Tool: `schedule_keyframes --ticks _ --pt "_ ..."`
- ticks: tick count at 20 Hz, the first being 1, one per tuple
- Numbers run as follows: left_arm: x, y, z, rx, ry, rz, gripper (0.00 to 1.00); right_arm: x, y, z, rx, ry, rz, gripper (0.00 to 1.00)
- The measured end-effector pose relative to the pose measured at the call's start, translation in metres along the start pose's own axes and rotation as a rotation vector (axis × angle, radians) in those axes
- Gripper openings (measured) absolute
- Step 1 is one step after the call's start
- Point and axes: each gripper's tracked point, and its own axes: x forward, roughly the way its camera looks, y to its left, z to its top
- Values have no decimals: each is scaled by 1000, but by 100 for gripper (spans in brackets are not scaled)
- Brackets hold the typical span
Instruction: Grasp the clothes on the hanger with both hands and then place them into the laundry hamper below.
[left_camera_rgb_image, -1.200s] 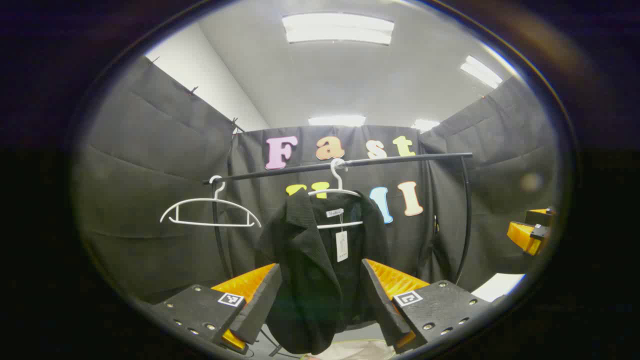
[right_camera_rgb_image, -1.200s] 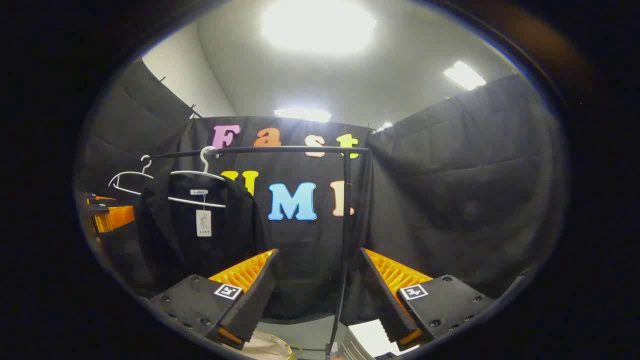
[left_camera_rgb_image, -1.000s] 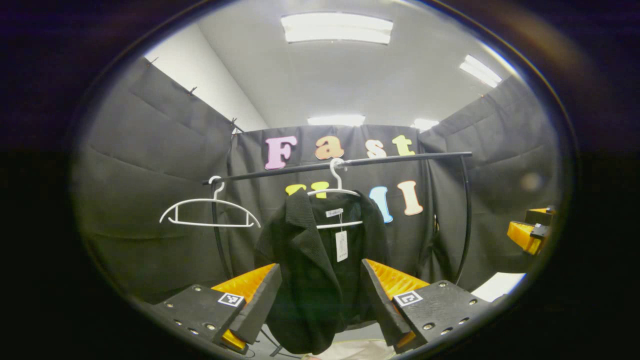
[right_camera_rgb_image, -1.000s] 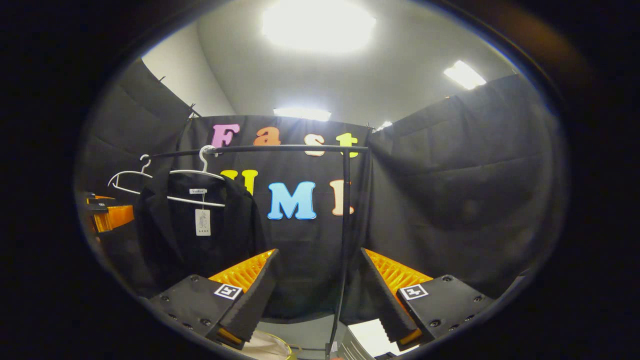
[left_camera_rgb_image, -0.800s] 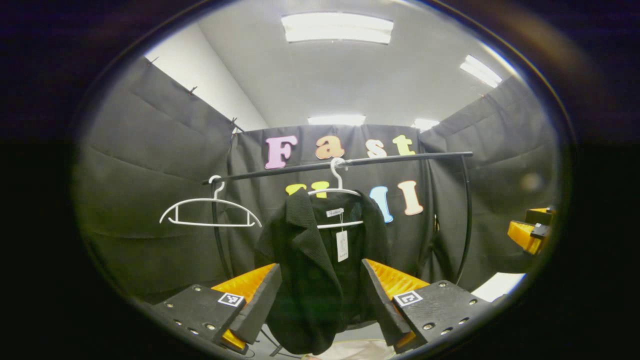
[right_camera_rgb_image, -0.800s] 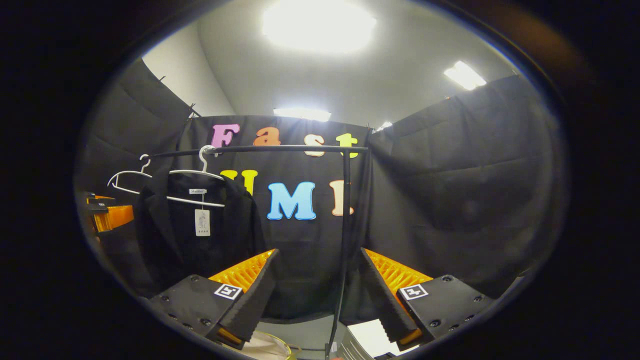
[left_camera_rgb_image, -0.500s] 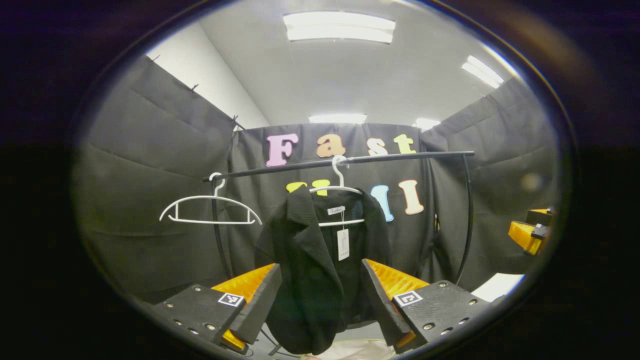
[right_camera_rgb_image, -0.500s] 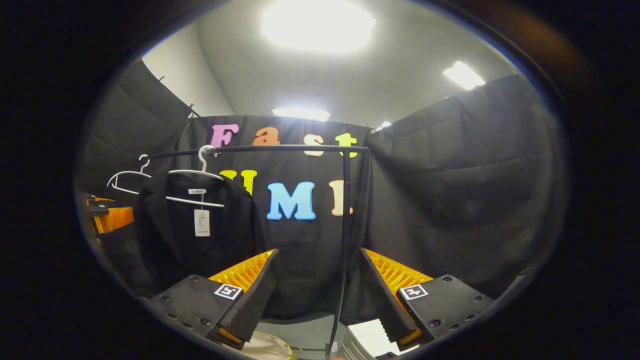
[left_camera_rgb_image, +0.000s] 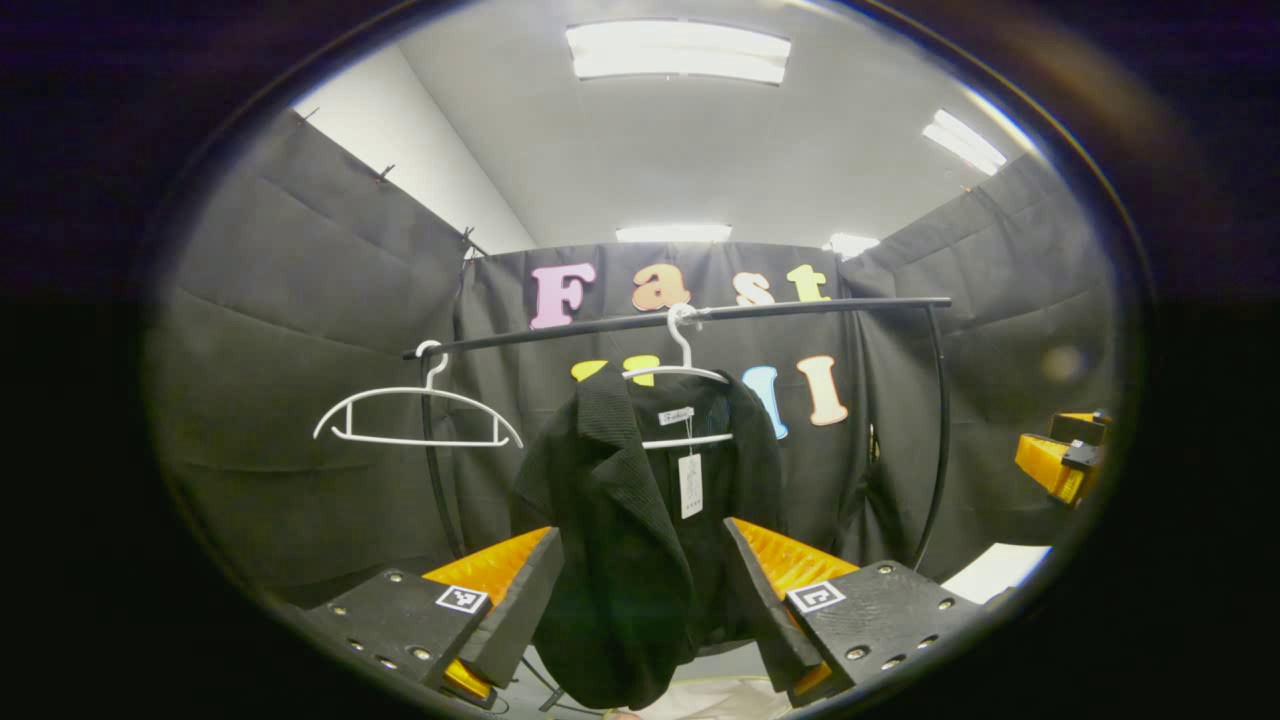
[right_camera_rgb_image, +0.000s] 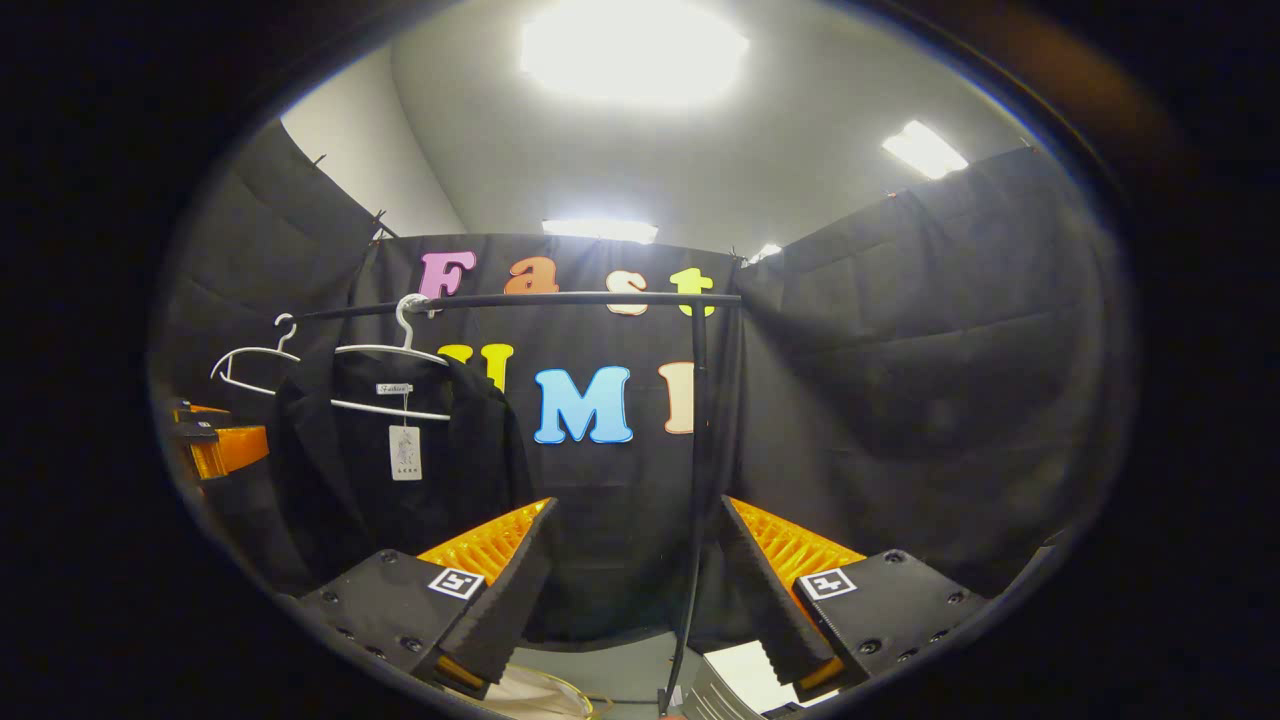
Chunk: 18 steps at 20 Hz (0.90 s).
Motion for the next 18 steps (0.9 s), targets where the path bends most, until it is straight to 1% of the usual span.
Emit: schedule_keyframes --ticks 2,3,4,7,8,9,12,13,18 --pt "5 4 -4 -5 8 -4 92 5 10 -1 0 0 7 97" --pt "7 6 -6 -10 12 -8 92 7 15 -1 2 1 10 98" --pt "10 7 -8 -14 17 -13 91 9 20 -2 5 1 13 97" --pt "16 15 -11 -13 14 -16 91 18 40 -2 20 -7 37 98" --pt "18 17 -11 -9 17 -11 94 22 47 -2 27 -5 50 98" --pt "19 18 -10 -8 19 -10 91 25 54 -1 35 -4 65 97" --pt "24 20 -4 1 7 -9 92 37 70 1 46 -10 95 98" --pt "26 22 -3 5 5 -2 92 42 77 1 54 -7 109 97" --pt "41 16 0 -9 1 21 91 73 106 2 71 -13 196 98"
